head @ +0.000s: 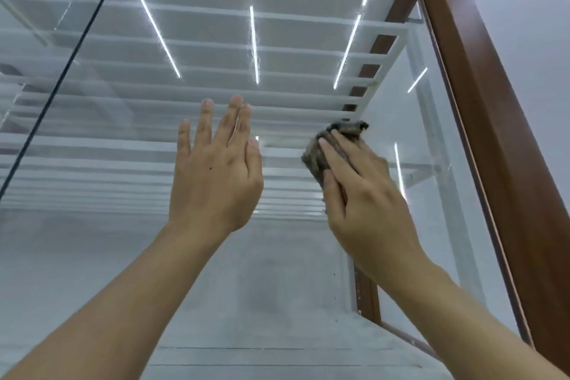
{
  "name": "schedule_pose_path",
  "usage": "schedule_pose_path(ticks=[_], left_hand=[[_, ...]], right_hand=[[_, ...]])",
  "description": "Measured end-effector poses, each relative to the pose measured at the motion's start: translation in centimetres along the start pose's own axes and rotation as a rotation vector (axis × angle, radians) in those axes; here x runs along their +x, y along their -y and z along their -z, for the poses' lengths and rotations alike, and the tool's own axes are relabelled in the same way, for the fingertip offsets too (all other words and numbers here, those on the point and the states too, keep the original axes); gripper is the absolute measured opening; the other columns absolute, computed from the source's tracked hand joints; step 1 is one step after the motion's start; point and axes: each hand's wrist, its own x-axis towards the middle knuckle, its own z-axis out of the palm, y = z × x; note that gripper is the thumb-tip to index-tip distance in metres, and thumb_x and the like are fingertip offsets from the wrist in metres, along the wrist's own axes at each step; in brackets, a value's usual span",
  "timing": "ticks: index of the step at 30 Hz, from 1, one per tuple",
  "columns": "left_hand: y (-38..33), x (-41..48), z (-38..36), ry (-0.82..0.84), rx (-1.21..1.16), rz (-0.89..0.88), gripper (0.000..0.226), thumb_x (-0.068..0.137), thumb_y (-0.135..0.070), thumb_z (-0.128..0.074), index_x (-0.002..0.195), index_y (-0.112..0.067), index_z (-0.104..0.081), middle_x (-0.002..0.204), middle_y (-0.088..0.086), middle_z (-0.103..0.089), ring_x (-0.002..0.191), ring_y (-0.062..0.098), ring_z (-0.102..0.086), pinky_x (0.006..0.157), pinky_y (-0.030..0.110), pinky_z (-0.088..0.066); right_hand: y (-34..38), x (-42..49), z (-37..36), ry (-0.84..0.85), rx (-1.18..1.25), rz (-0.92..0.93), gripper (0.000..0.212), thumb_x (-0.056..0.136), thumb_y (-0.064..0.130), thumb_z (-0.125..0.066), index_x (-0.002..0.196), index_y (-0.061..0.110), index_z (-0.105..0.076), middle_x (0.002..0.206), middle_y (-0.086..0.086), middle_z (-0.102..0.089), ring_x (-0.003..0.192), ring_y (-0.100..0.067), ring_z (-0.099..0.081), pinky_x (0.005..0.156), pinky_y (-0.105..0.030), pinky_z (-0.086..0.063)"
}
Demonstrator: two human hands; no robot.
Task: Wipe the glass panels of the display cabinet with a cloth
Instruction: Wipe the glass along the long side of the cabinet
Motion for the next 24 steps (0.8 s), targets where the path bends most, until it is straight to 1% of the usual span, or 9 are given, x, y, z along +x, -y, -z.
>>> schedule_pose_path(ticks=[2, 6, 9, 12, 15, 18, 19, 21, 24], left_hand=[[-0.1, 0.0, 0.0, 0.01, 0.013, -0.002, 0.065, 0.099, -0.044, -0.001, 0.161, -0.026, -0.001, 0.167, -0.015, 0.008, 0.155, 0.016, 0.014, 0.126, 0.043, 0.009], [-0.5, 0.1, 0.2, 0.037, 0.041, 0.012, 0.068, 0.096, -0.045, 0.003, 0.161, -0.024, -0.001, 0.167, -0.013, 0.008, 0.156, 0.02, 0.012, 0.126, 0.046, 0.007], [-1.6, 0.0, 0.2, 0.048, 0.082, 0.051, 0.068, 0.096, -0.04, 0.001, 0.161, -0.021, -0.002, 0.169, -0.01, 0.006, 0.157, 0.024, 0.007, 0.126, 0.051, 0.003], [-4.9, 0.0, -0.5, 0.094, 0.014, -0.052, 0.067, 0.097, -0.038, -0.003, 0.161, -0.022, -0.001, 0.169, -0.008, 0.008, 0.156, 0.022, 0.01, 0.124, 0.05, 0.007], [-7.6, -0.6, -1.7, 0.114, -0.03, -0.096, 0.065, 0.098, -0.04, 0.0, 0.161, -0.022, 0.002, 0.168, -0.007, 0.013, 0.154, 0.02, 0.02, 0.124, 0.046, 0.015], [-7.7, -1.1, -2.3, 0.07, -0.011, -0.079, 0.063, 0.1, -0.04, 0.001, 0.16, -0.022, 0.004, 0.168, -0.008, 0.014, 0.154, 0.019, 0.021, 0.125, 0.046, 0.013], [-7.6, -1.1, -2.4, 0.061, -0.014, -0.078, 0.063, 0.1, -0.04, 0.001, 0.16, -0.022, 0.003, 0.168, -0.008, 0.013, 0.154, 0.019, 0.021, 0.125, 0.045, 0.012], [-7.6, -1.0, -2.4, 0.046, -0.02, -0.083, 0.063, 0.101, -0.041, -0.001, 0.161, -0.022, 0.0, 0.168, -0.008, 0.011, 0.155, 0.018, 0.018, 0.125, 0.045, 0.012], [-7.6, -1.0, -2.5, 0.036, -0.026, -0.084, 0.062, 0.102, -0.041, -0.003, 0.161, -0.023, -0.002, 0.169, -0.009, 0.009, 0.155, 0.018, 0.017, 0.126, 0.045, 0.011]], right_hand=[[-2.7, -0.9, 1.7, -0.026, -0.005, -0.058, 0.049, 0.102, 0.025, -0.039, 0.148, 0.011, -0.047, 0.154, -0.007, -0.046, 0.146, -0.024, -0.035, 0.12, -0.039, -0.03], [-6.3, 5.5, 2.2, -0.152, -0.056, -0.292, 0.045, 0.105, 0.02, -0.039, 0.148, 0.008, -0.046, 0.155, -0.011, -0.043, 0.147, -0.027, -0.031, 0.122, -0.04, -0.022], [-3.4, 4.7, 1.1, -0.069, -0.007, -0.151, 0.045, 0.104, 0.02, -0.042, 0.147, 0.01, -0.048, 0.155, -0.009, -0.043, 0.146, -0.026, -0.032, 0.12, -0.04, -0.026], [-2.9, -1.5, 1.8, -0.012, -0.043, 0.004, 0.047, 0.102, 0.021, -0.042, 0.147, 0.01, -0.049, 0.154, -0.006, -0.045, 0.147, -0.023, -0.034, 0.12, -0.037, -0.028], [-6.3, -1.0, 3.6, -0.074, -0.089, -0.166, 0.049, 0.104, 0.025, -0.035, 0.15, 0.009, -0.044, 0.156, -0.009, -0.042, 0.148, -0.024, -0.031, 0.123, -0.04, -0.024], [-8.1, 5.6, 3.2, -0.134, -0.093, -0.35, 0.048, 0.106, 0.023, -0.033, 0.151, 0.008, -0.041, 0.158, -0.012, -0.037, 0.149, -0.027, -0.027, 0.125, -0.042, -0.018], [-7.3, 7.3, 2.7, -0.134, -0.077, -0.342, 0.049, 0.105, 0.023, -0.032, 0.15, 0.007, -0.042, 0.158, -0.013, -0.037, 0.149, -0.027, -0.028, 0.124, -0.044, -0.019], [-4.8, 7.8, 1.5, -0.088, -0.037, -0.198, 0.051, 0.102, 0.024, -0.033, 0.149, 0.007, -0.044, 0.157, -0.013, -0.039, 0.149, -0.028, -0.029, 0.124, -0.041, -0.019], [-3.1, 1.7, 1.4, 0.003, -0.038, -0.02, 0.049, 0.104, 0.022, -0.036, 0.15, 0.008, -0.044, 0.157, -0.01, -0.04, 0.149, -0.026, -0.029, 0.123, -0.035, -0.018]])
